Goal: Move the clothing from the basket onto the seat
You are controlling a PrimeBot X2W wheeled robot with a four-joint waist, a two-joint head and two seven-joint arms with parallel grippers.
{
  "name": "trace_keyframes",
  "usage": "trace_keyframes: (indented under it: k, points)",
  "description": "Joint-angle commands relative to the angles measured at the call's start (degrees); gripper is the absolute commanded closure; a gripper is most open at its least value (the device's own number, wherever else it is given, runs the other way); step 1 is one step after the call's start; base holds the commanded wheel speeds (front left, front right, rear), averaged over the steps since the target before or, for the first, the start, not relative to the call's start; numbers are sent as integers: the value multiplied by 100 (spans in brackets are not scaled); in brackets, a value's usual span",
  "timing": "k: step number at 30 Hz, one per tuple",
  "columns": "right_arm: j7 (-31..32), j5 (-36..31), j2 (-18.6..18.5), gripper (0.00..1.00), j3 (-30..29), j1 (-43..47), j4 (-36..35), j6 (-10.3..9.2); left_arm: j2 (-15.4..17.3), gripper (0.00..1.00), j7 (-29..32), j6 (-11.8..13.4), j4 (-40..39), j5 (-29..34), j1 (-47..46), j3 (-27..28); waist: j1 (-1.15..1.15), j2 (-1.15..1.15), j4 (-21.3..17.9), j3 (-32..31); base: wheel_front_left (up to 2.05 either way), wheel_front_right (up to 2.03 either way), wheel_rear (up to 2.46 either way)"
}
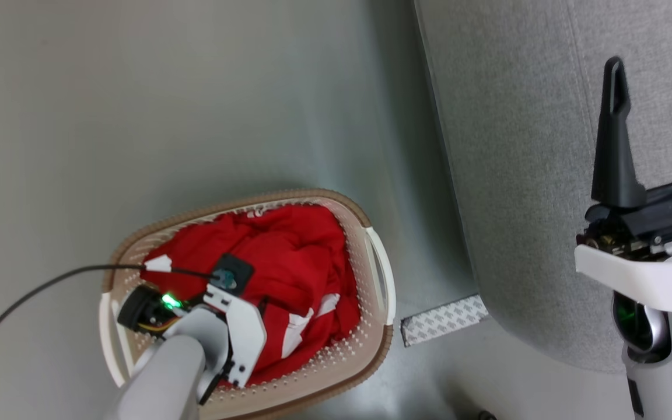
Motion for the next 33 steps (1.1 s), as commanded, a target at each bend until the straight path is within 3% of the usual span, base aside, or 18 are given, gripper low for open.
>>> trace_keyframes:
  k: [1,16,33]
  points:
    - [5,59,20,0,4,-122,-70,-10,53,0,-5,20,37,20,-109,-8,-1,0,-82,147,0,0,0]
    - [5,456,21,0,100,-356,-141,-10,285,0,64,109,-18,-24,-352,-26,-1,0,-382,662,0,0,0]
    - [5,800,21,0,146,-429,-105,-10,623,0,335,266,-620,-116,-164,-34,-1,0,-657,986,0,0,0]
